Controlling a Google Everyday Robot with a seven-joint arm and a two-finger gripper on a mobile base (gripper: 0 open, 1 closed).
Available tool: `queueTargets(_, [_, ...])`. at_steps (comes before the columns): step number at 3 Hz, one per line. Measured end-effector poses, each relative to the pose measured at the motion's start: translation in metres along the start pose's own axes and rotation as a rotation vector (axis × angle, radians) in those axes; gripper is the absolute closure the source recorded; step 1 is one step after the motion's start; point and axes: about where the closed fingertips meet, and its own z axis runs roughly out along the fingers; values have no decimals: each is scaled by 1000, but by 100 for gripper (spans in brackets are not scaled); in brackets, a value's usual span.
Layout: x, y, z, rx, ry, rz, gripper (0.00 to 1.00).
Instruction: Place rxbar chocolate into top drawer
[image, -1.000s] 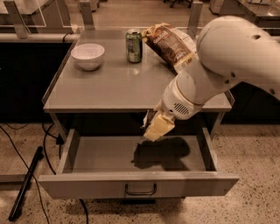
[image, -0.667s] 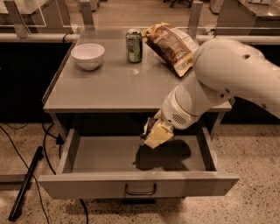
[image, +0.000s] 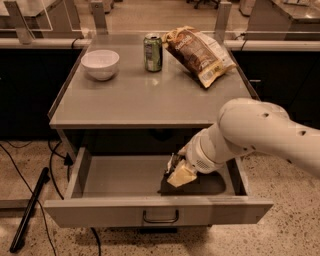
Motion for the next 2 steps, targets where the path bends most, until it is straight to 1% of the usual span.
queueTargets(1, [-2,-3,0,13,-8,0,100])
queueTargets(2, [1,-2,4,23,-8,-9,100])
